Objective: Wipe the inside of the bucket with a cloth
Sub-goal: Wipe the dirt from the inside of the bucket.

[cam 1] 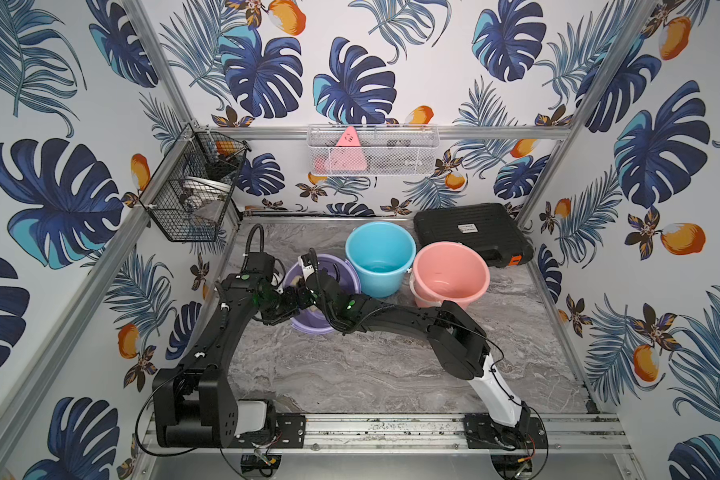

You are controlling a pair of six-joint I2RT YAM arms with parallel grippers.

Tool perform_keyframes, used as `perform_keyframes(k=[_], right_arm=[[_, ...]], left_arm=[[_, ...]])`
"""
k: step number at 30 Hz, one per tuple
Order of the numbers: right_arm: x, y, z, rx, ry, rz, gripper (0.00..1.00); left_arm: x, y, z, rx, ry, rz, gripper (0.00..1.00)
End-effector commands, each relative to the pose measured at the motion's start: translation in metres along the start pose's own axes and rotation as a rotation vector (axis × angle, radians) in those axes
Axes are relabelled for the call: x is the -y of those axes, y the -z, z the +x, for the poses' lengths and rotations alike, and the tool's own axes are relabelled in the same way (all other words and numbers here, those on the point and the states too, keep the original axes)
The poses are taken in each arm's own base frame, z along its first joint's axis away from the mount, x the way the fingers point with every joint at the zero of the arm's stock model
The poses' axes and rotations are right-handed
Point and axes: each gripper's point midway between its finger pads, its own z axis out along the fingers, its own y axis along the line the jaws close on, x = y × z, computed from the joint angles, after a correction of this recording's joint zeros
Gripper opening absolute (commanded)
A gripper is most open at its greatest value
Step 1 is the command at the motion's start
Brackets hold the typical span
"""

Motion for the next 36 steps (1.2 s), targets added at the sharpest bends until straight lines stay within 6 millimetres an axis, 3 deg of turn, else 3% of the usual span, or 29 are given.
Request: perform_keyframes(k=[1, 4, 7, 13, 19, 27, 30, 32, 36], right_arm=[[-0.058, 0.02, 0.004, -0.038, 0.065, -0.312, 0.0], [-0.071, 0.026, 0.016, -0.094, 0.07, -0.399, 0.0], [-0.063, 0.022, 0.01, -0.08, 0.069, -0.341, 0.0], [-0.006, 0.017, -0.043, 0.173, -0.01, -0.052, 0.0], [0.064, 0.043, -0.09, 0.407, -0.104, 0.374, 0.0], [0.11, 0.087, -0.105, 0.519, -0.07, 0.776, 0.0], [0.1, 0.084, -0.101, 0.503, -0.078, 0.658, 0.0], [0.081, 0.067, -0.095, 0.431, -0.07, 0.498, 0.0], [0.016, 0.03, -0.07, 0.219, 0.033, 0.095, 0.0]], left_arm=[[0.004, 0.002, -0.003, 0.001, -0.021, 0.011, 0.0], [0.006, 0.002, -0.004, 0.003, -0.018, 0.019, 0.0], [0.006, 0.001, -0.002, -0.002, -0.016, 0.023, 0.0], [0.002, -0.002, 0.003, -0.009, -0.015, 0.015, 0.0], [-0.003, -0.004, 0.005, -0.016, -0.014, -0.007, 0.0], [-0.002, -0.002, 0.0, -0.001, -0.013, -0.012, 0.0], [-0.002, -0.005, 0.0, -0.008, -0.011, -0.01, 0.0], [-0.002, -0.007, 0.0, -0.013, -0.01, -0.009, 0.0], [0.0, -0.007, -0.002, -0.007, -0.006, -0.003, 0.0]])
